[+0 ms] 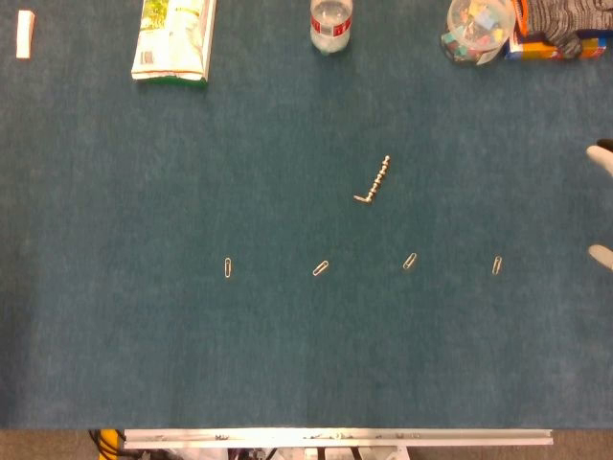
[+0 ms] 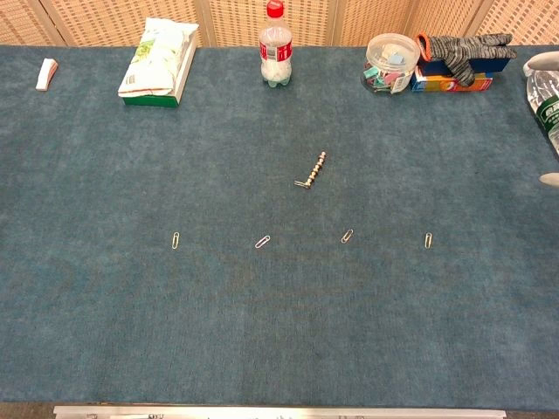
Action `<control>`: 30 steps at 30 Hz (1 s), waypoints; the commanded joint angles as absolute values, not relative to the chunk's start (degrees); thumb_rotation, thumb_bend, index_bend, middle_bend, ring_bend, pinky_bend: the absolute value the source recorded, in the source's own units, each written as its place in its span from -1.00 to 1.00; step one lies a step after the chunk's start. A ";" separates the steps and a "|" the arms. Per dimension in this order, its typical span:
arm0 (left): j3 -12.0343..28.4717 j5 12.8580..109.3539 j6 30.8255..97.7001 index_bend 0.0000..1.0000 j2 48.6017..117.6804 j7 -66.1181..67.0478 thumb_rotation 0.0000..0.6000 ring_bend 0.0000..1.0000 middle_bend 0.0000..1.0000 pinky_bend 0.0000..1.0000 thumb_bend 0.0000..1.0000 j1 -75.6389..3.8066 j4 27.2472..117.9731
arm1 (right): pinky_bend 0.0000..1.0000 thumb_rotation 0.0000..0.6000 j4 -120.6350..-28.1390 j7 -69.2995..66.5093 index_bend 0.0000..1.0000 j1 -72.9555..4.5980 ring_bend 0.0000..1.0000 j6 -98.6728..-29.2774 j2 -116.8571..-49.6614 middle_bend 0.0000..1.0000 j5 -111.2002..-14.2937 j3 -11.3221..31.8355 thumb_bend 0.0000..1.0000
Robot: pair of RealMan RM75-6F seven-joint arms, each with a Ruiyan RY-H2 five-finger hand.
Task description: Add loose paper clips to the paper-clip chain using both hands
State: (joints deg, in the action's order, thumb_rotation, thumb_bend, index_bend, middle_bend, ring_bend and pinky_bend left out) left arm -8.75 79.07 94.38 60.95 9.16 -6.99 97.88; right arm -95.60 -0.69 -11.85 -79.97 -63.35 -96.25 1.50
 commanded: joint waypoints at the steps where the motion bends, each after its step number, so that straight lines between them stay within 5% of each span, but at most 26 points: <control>1: -8.13 79.35 93.50 -0.47 60.83 8.43 1.00 -1.00 -0.88 -0.89 -0.55 -6.56 97.79 | -0.26 1.00 -95.79 0.99 -0.67 -13.32 -0.87 -77.96 -63.42 -0.67 -96.04 1.84 -1.00; 14: -6.06 80.92 91.83 -0.46 60.64 7.57 1.00 -1.00 -0.88 -0.89 -0.55 -4.54 97.44 | -0.26 1.00 -95.96 5.21 -0.53 -21.69 -0.87 -69.75 -62.37 -0.66 -96.86 4.87 -0.99; 30: -3.47 81.58 91.19 -0.45 59.33 4.66 1.00 -1.00 -0.87 -0.89 -0.55 -2.49 97.10 | -0.42 1.00 -90.07 4.50 -0.37 -36.35 -0.87 -53.77 -67.03 -0.65 -96.53 7.00 -0.55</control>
State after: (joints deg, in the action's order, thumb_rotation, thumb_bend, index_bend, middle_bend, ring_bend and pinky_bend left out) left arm -3.51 81.56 91.20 59.36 4.69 -2.51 97.11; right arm -90.79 3.74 -34.87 -55.79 -66.09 -97.19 6.69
